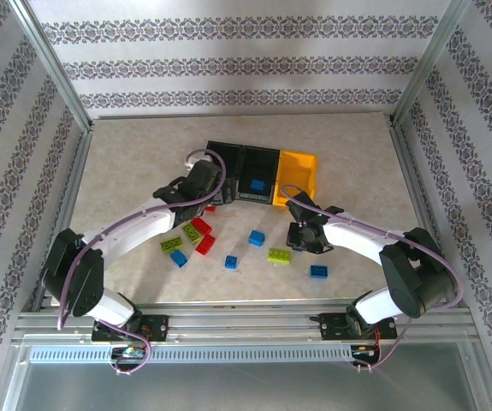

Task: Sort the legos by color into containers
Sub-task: Pick up the lego from the bottom-center of the table, then place the lego in the container.

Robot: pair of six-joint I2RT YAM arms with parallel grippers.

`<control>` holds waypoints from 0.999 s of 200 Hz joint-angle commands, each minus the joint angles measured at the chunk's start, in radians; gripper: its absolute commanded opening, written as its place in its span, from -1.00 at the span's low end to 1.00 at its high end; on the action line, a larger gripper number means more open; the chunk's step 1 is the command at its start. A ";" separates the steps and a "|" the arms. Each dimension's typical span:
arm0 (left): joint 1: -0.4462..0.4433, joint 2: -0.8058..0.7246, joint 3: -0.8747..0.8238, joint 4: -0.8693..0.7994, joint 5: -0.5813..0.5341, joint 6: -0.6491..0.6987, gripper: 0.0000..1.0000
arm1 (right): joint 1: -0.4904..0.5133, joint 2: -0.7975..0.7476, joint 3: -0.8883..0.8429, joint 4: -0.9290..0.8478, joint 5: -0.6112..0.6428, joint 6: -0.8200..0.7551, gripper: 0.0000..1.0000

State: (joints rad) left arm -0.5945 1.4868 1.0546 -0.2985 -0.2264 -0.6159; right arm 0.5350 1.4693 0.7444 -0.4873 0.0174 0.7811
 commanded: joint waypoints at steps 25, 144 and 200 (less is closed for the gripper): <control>0.049 -0.130 -0.097 -0.012 -0.140 -0.044 0.99 | 0.025 0.019 0.106 -0.056 0.041 -0.036 -0.44; 0.294 -0.382 -0.273 -0.045 -0.221 -0.074 0.99 | 0.063 0.198 0.535 -0.090 0.127 -0.163 -0.48; 0.384 -0.409 -0.323 -0.050 -0.159 -0.094 0.99 | 0.060 0.363 0.769 -0.133 0.146 -0.257 -0.47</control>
State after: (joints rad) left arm -0.2451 1.0836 0.7498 -0.3077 -0.4007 -0.6903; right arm 0.5873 1.7752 1.4246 -0.5770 0.1276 0.5896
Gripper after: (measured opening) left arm 0.995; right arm 0.312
